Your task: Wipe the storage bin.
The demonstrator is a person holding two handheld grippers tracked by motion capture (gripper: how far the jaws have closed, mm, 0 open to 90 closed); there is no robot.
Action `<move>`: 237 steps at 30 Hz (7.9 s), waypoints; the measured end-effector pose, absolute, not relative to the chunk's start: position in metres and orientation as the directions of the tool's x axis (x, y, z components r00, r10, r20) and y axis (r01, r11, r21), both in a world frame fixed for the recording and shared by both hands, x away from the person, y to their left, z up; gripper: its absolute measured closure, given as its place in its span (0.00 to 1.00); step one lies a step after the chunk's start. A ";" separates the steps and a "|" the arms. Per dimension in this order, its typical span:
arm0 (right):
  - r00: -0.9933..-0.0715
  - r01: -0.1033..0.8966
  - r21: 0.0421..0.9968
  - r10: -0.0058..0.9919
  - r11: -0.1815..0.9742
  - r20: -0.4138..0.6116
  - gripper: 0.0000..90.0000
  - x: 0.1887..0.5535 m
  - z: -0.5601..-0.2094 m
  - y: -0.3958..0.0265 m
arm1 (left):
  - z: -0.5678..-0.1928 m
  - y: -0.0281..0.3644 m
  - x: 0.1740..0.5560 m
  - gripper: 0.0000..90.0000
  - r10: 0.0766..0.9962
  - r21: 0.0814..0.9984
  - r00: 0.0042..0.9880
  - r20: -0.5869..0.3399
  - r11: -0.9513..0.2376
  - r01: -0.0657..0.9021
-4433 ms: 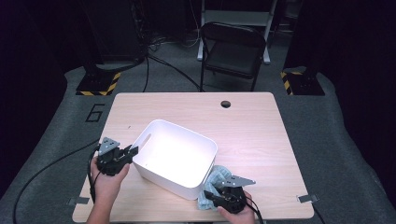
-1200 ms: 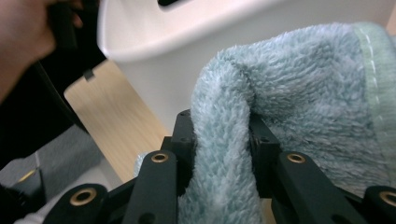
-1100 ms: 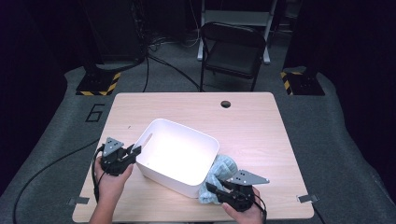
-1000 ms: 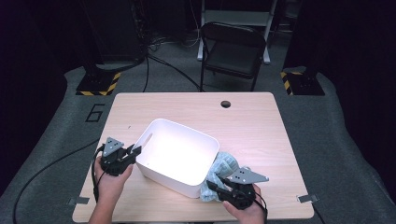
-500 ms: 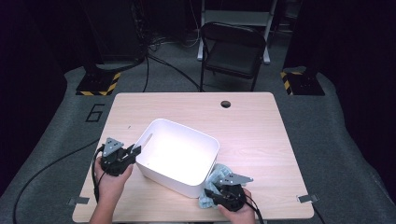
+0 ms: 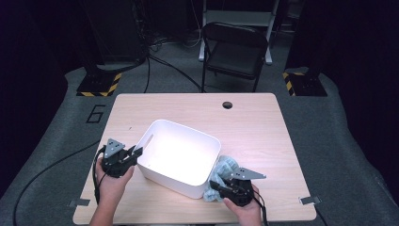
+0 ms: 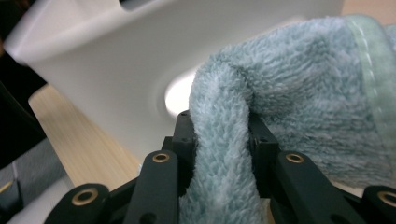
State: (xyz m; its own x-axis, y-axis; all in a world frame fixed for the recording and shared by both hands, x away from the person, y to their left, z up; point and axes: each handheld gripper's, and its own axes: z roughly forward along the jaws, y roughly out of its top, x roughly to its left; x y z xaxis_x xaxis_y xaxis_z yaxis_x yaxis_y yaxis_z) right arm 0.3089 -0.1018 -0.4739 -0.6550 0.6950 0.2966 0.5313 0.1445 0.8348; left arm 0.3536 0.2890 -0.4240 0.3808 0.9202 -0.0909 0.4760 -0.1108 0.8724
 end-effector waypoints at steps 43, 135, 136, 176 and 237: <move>-0.632 0.640 0.741 0.687 0.203 0.358 0.77 0.288 -0.503 -0.090 | -0.426 0.281 0.352 0.79 0.922 0.874 0.373 -0.104 -0.094 0.477; -0.500 0.659 0.749 0.784 0.069 0.368 0.74 0.318 -0.501 -0.150 | -0.419 0.241 0.340 0.47 0.841 0.846 0.509 -0.185 -0.127 0.517; -0.498 0.663 0.746 0.783 0.066 0.372 0.74 0.316 -0.501 -0.149 | -0.419 0.242 0.342 0.47 0.840 0.850 0.510 -0.186 -0.123 0.512; -0.503 0.660 0.749 0.775 0.060 0.382 0.73 0.302 -0.501 -0.145 | -0.422 0.252 0.402 0.67 0.849 0.858 0.511 -0.134 -0.159 0.489; -0.495 0.660 0.750 0.780 0.050 0.384 0.72 0.312 -0.501 -0.151 | -0.422 0.251 0.371 0.79 0.815 0.818 0.579 -0.011 -0.326 0.474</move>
